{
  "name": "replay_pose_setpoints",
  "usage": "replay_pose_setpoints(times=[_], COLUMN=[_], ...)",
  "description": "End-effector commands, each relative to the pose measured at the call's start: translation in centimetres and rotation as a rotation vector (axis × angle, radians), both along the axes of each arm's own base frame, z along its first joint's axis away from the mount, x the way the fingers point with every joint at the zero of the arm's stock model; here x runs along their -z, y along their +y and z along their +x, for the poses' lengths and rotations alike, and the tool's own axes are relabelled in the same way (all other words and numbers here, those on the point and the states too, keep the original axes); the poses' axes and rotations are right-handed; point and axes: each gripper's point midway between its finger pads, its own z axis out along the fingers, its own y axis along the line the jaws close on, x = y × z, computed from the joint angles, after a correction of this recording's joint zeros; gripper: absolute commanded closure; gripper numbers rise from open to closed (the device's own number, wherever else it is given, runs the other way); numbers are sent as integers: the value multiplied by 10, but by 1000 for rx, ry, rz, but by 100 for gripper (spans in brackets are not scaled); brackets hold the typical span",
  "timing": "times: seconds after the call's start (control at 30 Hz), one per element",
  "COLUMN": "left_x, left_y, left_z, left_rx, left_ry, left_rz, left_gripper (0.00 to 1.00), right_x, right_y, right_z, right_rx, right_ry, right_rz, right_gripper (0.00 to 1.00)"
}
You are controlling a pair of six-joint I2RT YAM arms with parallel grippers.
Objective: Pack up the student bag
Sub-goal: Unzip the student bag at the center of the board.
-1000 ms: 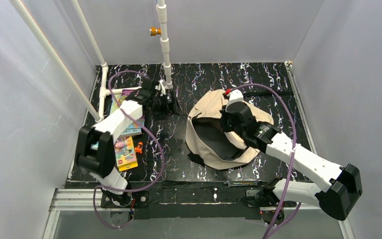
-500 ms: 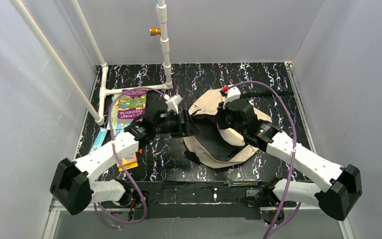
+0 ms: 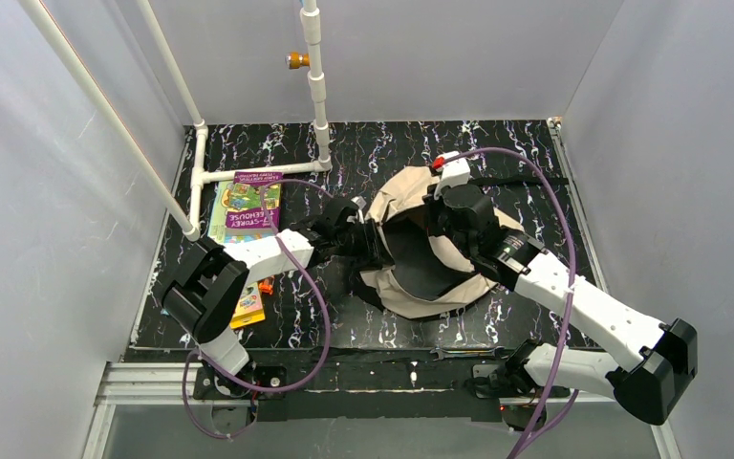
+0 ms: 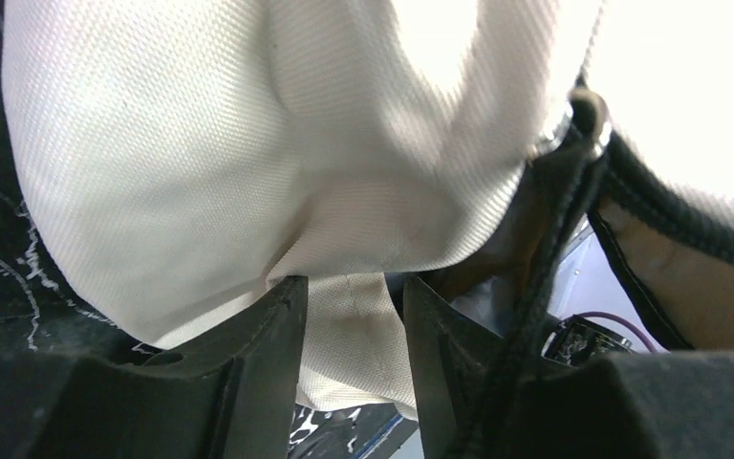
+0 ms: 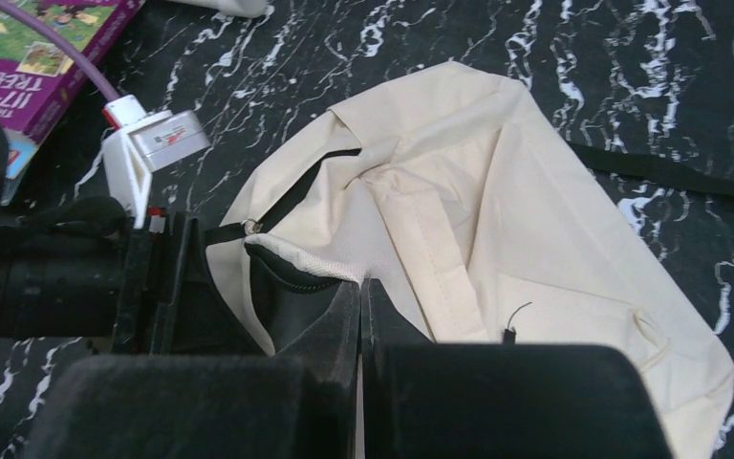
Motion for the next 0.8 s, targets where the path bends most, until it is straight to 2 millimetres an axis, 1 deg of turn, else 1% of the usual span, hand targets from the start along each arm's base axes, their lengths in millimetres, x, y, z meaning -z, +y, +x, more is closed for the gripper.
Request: replay_pose_setpoints(times=[0.0, 0.03, 0.1, 0.17, 0.23, 0.3, 0.33, 0.37, 0.43, 0.47, 0.5, 0.53, 0.57, 0.63, 0.67, 0.7, 0.73, 0.77], left_x=[-33, -32, -30, -33, -41, -49, -51, -53, -60, -65, -72, -75, -85, -98, -104, -107, -112, -117], left_y=[-12, -12, -12, -13, -12, -4, 5, 15, 42, 55, 70, 87, 104, 138, 155, 171, 185, 196], left_z=[11, 11, 10, 9, 10, 9, 6, 3, 0, -3, -6, -14, -17, -25, -28, -33, -37, -41], left_rx=[22, 24, 17, 14, 23, 29, 30, 29, 6, -2, -13, -24, -41, -69, -87, -108, -130, -151], left_ry=[-74, -68, -53, -52, -78, -99, -97, -99, -114, -127, -144, -143, -172, -218, -241, -249, -258, -261], left_rz=[-58, -58, -60, -70, -76, -68, -51, -33, -7, -1, 10, 39, 62, 150, 208, 267, 321, 360], left_gripper=[58, 58, 58, 57, 54, 49, 46, 41, 28, 23, 14, 7, 3, 2, 2, 2, 2, 2], right_x=[-90, -100, -119, -131, -128, -112, -104, -96, -78, -66, -56, -45, -34, -18, -12, -6, -5, -5], right_y=[-18, -16, -2, 9, 7, -5, -10, -11, -4, 0, 1, -1, -4, -8, -7, -2, 6, 16], right_z=[17, 16, 12, 9, 13, 22, 24, 25, 21, 19, 16, 14, 13, 9, 7, 5, 3, 0], right_rx=[116, 107, 31, -31, -20, 54, 88, 99, 53, 26, 13, 14, 22, 28, 18, -12, -51, -104], right_ry=[-237, -256, -277, -290, -301, -277, -248, -220, -175, -153, -132, -109, -84, -39, -17, 13, 41, 70], right_rz=[111, 141, 198, 205, 163, 93, 65, 46, 26, 16, 6, -4, -20, -48, -60, -68, -70, -67], right_gripper=[99, 99, 99, 99, 99, 99, 99, 99, 99, 99, 99, 99, 99, 94, 90, 79, 65, 53])
